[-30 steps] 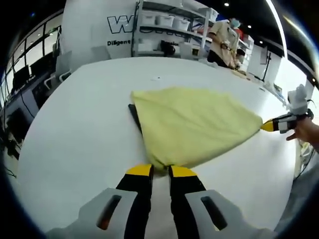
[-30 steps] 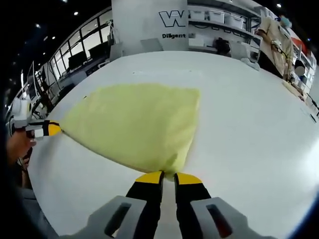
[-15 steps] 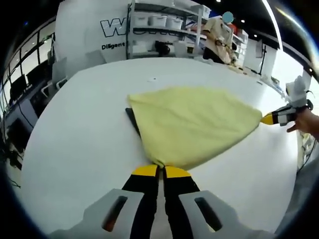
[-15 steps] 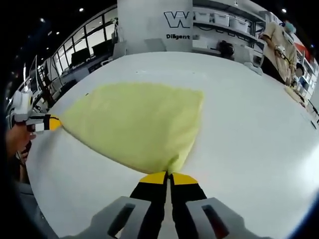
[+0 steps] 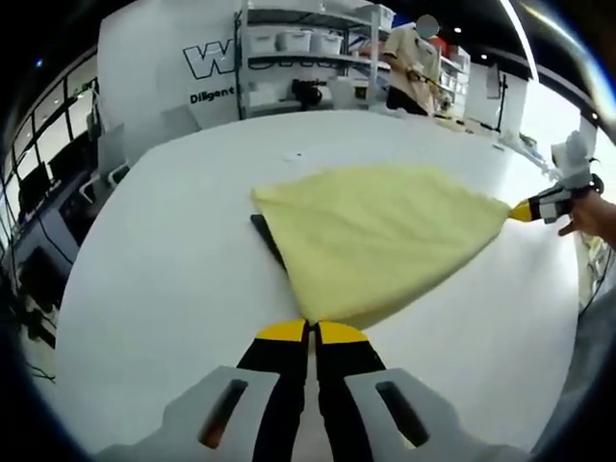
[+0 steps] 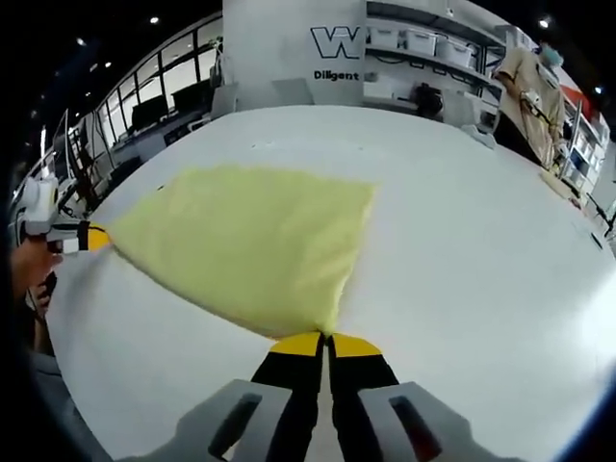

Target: Fold the garment on the visible template until the final outline fits inside the template.

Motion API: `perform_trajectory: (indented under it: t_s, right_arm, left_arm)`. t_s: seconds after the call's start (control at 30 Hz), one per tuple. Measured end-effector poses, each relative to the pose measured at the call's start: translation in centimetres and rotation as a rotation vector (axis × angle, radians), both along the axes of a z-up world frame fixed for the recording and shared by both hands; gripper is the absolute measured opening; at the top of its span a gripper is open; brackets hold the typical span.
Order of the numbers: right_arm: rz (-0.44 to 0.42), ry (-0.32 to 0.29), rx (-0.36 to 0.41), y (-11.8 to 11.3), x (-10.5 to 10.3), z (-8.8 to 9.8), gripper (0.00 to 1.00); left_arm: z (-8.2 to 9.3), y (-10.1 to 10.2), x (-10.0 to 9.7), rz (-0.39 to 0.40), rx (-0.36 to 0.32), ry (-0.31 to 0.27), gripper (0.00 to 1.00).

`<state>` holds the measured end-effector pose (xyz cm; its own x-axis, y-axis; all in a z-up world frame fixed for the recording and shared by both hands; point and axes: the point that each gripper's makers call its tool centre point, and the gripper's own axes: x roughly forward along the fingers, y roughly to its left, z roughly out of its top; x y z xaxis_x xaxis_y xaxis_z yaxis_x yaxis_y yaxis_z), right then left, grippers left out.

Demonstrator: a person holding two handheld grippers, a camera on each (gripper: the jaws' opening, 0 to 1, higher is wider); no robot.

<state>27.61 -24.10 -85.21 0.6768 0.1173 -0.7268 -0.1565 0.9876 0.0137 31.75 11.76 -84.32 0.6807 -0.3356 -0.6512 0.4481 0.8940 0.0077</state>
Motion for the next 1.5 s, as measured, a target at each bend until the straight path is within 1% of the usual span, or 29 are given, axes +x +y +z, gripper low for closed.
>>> perform_trajectory:
  t_s: [0.17,0.23,0.3,0.37,0.47,0.53,0.57,0.77,0.83,0.87,0.97,1.03,1.1,1.23,1.3,1.4,1.5]
  right_arm:
    - [0.005,0.003,-0.015,-0.1,0.0,0.0,0.0]
    - [0.007,0.006,-0.022,-0.1,0.0,-0.1,0.0]
    - [0.009,0.027,-0.027,-0.1,-0.2,-0.6,0.0]
    - [0.008,0.043,-0.023,-0.1,-0.4,-1.1,0.0]
    - [0.011,0.052,-0.028,0.0,-0.6,-1.4,0.0]
    - [0.015,0.054,-0.033,-0.1,-0.6,-1.4,0.0]
    - [0.018,0.054,-0.039,-0.2,-0.5,-1.4,0.0]
    - [0.013,0.061,-0.034,0.0,-0.5,-1.4,0.0]
    - [0.009,0.061,-0.028,0.0,-0.5,-1.4,0.01]
    - [0.006,0.062,-0.026,0.0,-0.6,-1.3,0.03]
    - [-0.009,0.051,-0.011,-0.2,-0.8,-0.8,0.04]
    - [-0.019,0.041,-0.006,-0.4,-0.8,-0.4,0.05]
    - [-0.035,0.022,0.002,-0.7,-0.7,0.2,0.05]
    - [-0.068,-0.013,0.019,-1.3,-0.3,1.2,0.05]
    - [-0.08,-0.038,0.019,-1.5,0.1,1.9,0.06]
    - [-0.089,-0.064,0.023,-1.5,0.7,2.4,0.06]
    - [-0.087,-0.059,0.042,-1.0,1.2,2.2,0.09]
  left_arm:
    - [-0.3,0.1,-0.4,-0.026,0.032,0.003,0.0]
    - [-0.4,0.2,-0.6,-0.031,0.031,0.007,0.0]
    - [-0.8,0.3,-0.8,-0.041,0.043,0.016,0.0]
    - [-1.2,0.3,-1.1,-0.041,0.04,0.029,0.0]
    - [-1.8,0.4,-1.3,-0.038,0.042,0.048,0.0]
    - [-1.9,0.3,-1.4,-0.044,0.048,0.05,0.0]
    - [-1.9,0.3,-1.4,-0.052,0.051,0.041,0.0]
    - [-1.8,0.3,-1.6,-0.052,0.06,0.053,0.0]
    - [-1.8,0.6,-1.7,-0.044,0.06,0.056,0.03]
    - [-1.8,0.7,-1.7,-0.039,0.059,0.058,0.04]
    - [-1.4,1.1,-1.9,-0.026,0.049,0.057,0.05]
    - [-1.0,1.2,-1.7,-0.012,0.028,0.053,0.05]
    - [-0.4,1.3,-1.5,0.007,0.001,0.042,0.04]
    - [0.3,1.4,-1.1,0.022,-0.012,0.03,0.03]
    - [1.1,1.6,-0.5,0.043,-0.026,0.009,0.03]
    - [2.1,1.4,0.1,0.059,-0.049,-0.012,0.03]
    - [2.0,0.9,0.7,0.068,-0.059,-0.014,0.04]
